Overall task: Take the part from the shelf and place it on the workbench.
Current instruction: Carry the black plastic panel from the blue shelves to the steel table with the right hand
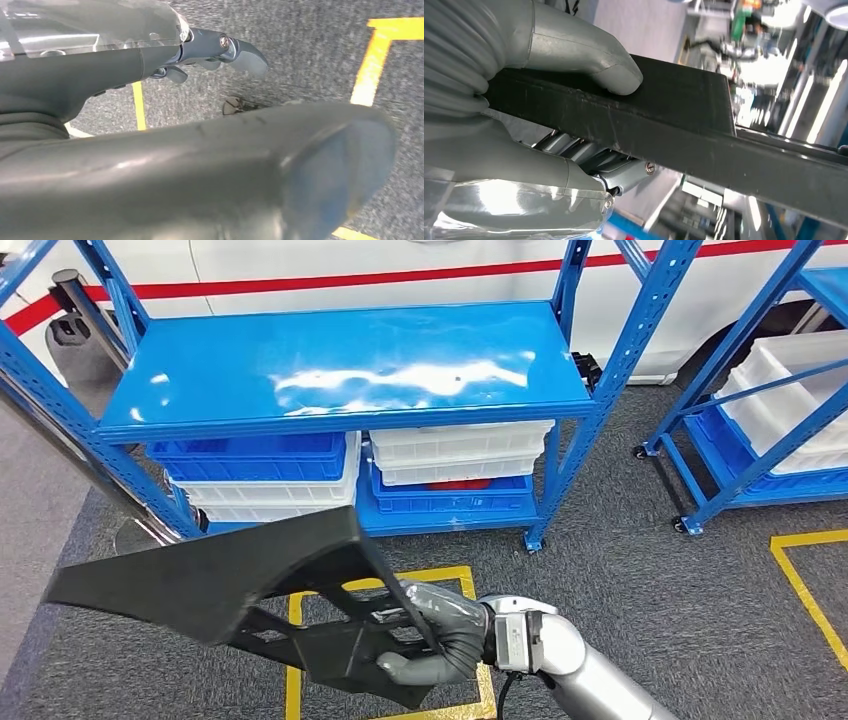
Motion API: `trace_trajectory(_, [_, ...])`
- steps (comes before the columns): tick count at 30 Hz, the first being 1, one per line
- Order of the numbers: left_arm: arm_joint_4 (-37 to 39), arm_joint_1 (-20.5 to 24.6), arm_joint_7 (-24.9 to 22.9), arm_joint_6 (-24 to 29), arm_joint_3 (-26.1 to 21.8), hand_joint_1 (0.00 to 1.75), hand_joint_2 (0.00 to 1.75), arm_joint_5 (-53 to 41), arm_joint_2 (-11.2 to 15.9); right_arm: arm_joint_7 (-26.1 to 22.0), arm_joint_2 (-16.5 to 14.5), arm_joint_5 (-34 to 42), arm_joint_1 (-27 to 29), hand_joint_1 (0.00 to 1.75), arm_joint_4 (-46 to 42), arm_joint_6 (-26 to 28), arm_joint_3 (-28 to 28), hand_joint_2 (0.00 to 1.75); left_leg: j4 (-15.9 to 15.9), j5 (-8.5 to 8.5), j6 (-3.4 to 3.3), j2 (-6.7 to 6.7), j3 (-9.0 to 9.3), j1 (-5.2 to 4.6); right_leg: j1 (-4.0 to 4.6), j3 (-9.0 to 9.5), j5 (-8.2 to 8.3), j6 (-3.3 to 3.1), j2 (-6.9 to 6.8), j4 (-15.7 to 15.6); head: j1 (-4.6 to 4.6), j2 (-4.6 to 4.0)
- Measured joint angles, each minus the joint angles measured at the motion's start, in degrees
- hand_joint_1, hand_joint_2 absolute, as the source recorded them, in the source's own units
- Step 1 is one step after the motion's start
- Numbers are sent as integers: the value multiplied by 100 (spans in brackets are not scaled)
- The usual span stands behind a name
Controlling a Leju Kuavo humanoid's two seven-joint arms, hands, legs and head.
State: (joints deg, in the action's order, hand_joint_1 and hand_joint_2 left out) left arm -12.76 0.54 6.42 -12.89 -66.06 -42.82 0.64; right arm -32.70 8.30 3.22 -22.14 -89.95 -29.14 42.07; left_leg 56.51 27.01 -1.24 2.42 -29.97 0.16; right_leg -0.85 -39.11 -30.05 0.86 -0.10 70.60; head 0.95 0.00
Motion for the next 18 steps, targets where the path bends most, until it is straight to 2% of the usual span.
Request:
trace_trajectory(2, [0,24,-25,10,-23,0,0,-7,2,56,-75,3,-142,161,50,-15,106,175,75,3,31,104,-66,2,-11,417,257,-46,215,-711,3,0])
trace_trajectory(3, [0,41,-37,19,-37,0,0,-7,2,74,-100,8,-199,161,72,-25,144,175,107,-3,61,161,-111,7,-12,542,302,-66,312,-949,0,0])
trace_trajectory(4, [0,56,-49,31,-53,0,0,-7,1,87,-121,15,-250,161,94,-34,179,175,126,-16,97,215,-160,20,-7,588,294,-82,375,-1061,0,1])
trace_trajectory(5, [0,66,-60,43,-66,0,0,-7,1,94,-142,24,-292,161,115,-41,208,175,134,-37,136,273,-202,31,-1,589,290,-92,361,-1088,-3,1])
trace_trajectory(6, [0,66,-72,57,-80,0,0,-7,2,96,-164,32,-334,161,134,-47,233,175,127,-54,174,329,-228,40,-4,593,294,-114,303,-1118,-7,1])
trace_trajectory(7, [0,61,-78,67,-91,0,0,-6,1,97,-191,39,-373,161,152,-50,256,175,143,-40,206,306,-252,41,-12,603,313,-145,239,-1154,-4,1])
trace_trajectory(8, [0,56,-81,73,-98,0,0,-5,0,94,-217,46,-409,161,167,-52,273,175,231,24,235,225,-300,35,-25,618,332,-179,169,-1194,7,0])
trace_trajectory(9, [0,58,-84,82,-104,0,0,-5,-2,92,-238,52,-441,161,179,-54,290,175,425,143,262,106,-395,30,-35,631,349,-209,96,-1228,21,0])
trace_trajectory(10, [0,64,-81,90,-109,0,0,-5,-5,89,-251,57,-462,161,192,-55,303,175,733,306,287,-36,-546,39,-28,638,356,-226,18,-1237,34,0])
trace_trajectory(11, [0,70,-73,101,-112,0,0,-7,-7,85,-257,60,-475,161,205,-54,319,175,1110,469,311,-122,-729,52,-20,631,355,-236,-58,-1232,45,0])
trace_trajectory(12, [0,74,-57,118,-115,0,0,-14,-9,82,-257,59,-482,161,219,-51,336,175,1444,583,333,-165,-894,67,-13,621,353,-239,-130,-1224,47,0])
trace_trajectory(13, [0,68,-24,140,-117,0,0,-25,-10,79,-257,55,-486,161,232,-46,352,175,1636,604,352,-187,-991,81,-9,614,348,-241,-205,-1215,47,0])
trace_trajectory(14, [0,56,20,167,-119,0,0,-41,-11,78,-257,49,-492,161,241,-37,364,175,1609,516,368,-206,-980,95,-9,609,342,-238,-273,-1204,47,0])
trace_trajectory(15, [0,45,71,201,-120,0,0,-60,-12,77,-257,37,-504,161,246,-26,370,175,1351,334,377,-239,-853,107,-12,609,334,-230,-334,-1194,47,0])
trace_trajectory(16, [0,37,125,237,-120,0,0,-80,-12,78,-258,19,-524,161,249,-15,372,175,951,132,383,-314,-659,116,-14,613,324,-217,-395,-1183,47,0])
trace_trajectory(18, [-1,51,210,294,-121,0,0,-124,-14,78,-258,-27,-588,161,249,4,373,175,309,-97,344,-478,-350,78,6,613,314,-168,-487,-1166,45,1])
